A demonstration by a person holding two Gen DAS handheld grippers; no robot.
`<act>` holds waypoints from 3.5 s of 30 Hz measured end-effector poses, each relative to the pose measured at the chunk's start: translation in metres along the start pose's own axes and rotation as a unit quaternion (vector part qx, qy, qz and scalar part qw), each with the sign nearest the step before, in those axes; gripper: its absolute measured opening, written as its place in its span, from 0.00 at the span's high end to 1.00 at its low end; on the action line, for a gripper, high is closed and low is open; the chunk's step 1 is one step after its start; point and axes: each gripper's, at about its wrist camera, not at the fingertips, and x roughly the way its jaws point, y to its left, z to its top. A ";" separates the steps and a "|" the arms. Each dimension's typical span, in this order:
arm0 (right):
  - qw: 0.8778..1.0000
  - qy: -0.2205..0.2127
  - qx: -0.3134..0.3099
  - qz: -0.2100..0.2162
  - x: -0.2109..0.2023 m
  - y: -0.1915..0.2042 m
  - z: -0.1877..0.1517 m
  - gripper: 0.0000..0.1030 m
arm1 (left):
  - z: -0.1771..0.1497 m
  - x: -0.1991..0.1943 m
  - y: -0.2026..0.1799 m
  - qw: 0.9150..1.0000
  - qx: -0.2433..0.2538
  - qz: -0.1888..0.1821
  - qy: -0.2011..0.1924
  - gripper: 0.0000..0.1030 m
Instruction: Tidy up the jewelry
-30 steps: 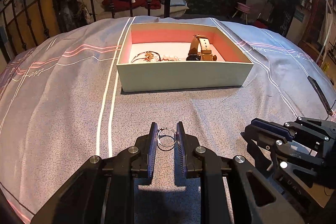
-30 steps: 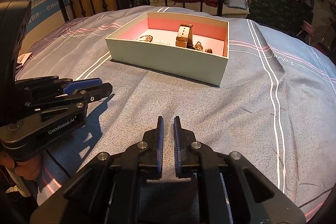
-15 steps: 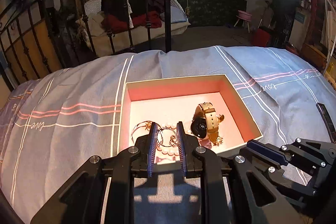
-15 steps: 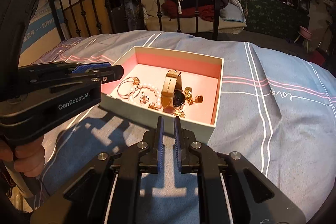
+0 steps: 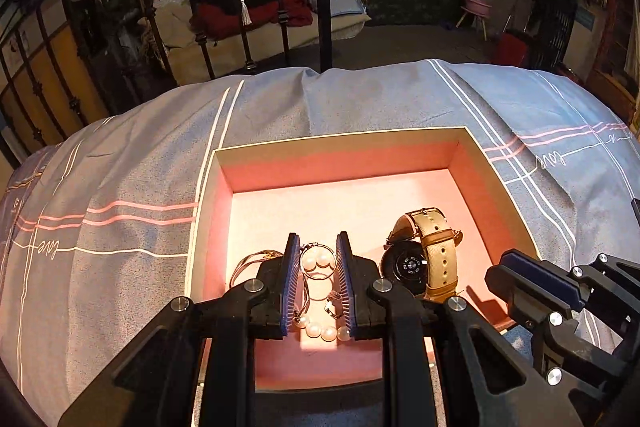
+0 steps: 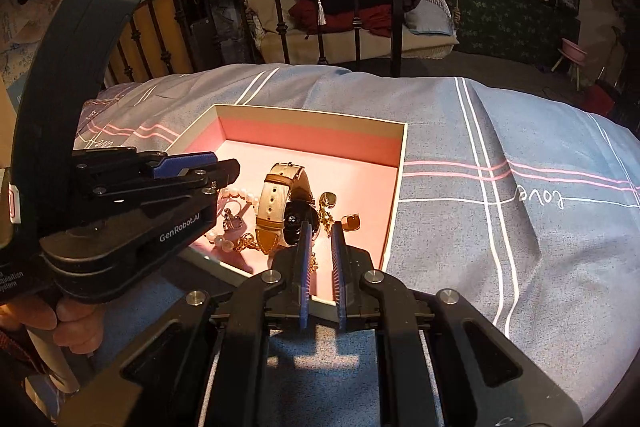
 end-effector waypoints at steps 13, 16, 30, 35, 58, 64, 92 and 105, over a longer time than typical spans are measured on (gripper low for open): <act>1.000 0.007 -0.001 -0.002 0.006 0.000 0.002 0.89 | -0.002 0.006 0.006 1.000 -0.007 0.006 0.011 0.82; 1.000 0.007 -0.001 -0.002 0.006 0.000 0.002 0.89 | -0.001 0.003 0.009 1.000 -0.014 0.003 0.010 0.79; 0.997 -0.059 -0.029 -0.028 -0.044 0.016 -0.017 0.08 | -0.031 -0.088 0.022 0.994 -0.044 -0.025 -0.097 0.21; 0.992 -0.118 -0.020 -0.044 -0.089 0.018 -0.034 0.06 | -0.053 -0.134 0.020 0.986 -0.037 -0.017 -0.160 0.07; 0.978 -0.202 0.002 -0.060 -0.166 0.024 -0.056 0.06 | -0.099 -0.199 0.011 0.975 -0.040 0.011 -0.218 0.07; 0.979 -0.198 0.005 -0.058 -0.166 0.024 -0.056 0.06 | -0.102 -0.201 0.012 0.975 -0.041 0.012 -0.217 0.07; 0.982 -0.183 0.000 -0.053 -0.157 0.029 -0.058 0.06 | -0.109 -0.197 0.015 0.977 -0.038 0.013 -0.208 0.07; 0.983 -0.177 0.001 -0.050 -0.153 0.029 -0.059 0.06 | -0.110 -0.191 0.016 0.978 -0.036 0.013 -0.204 0.07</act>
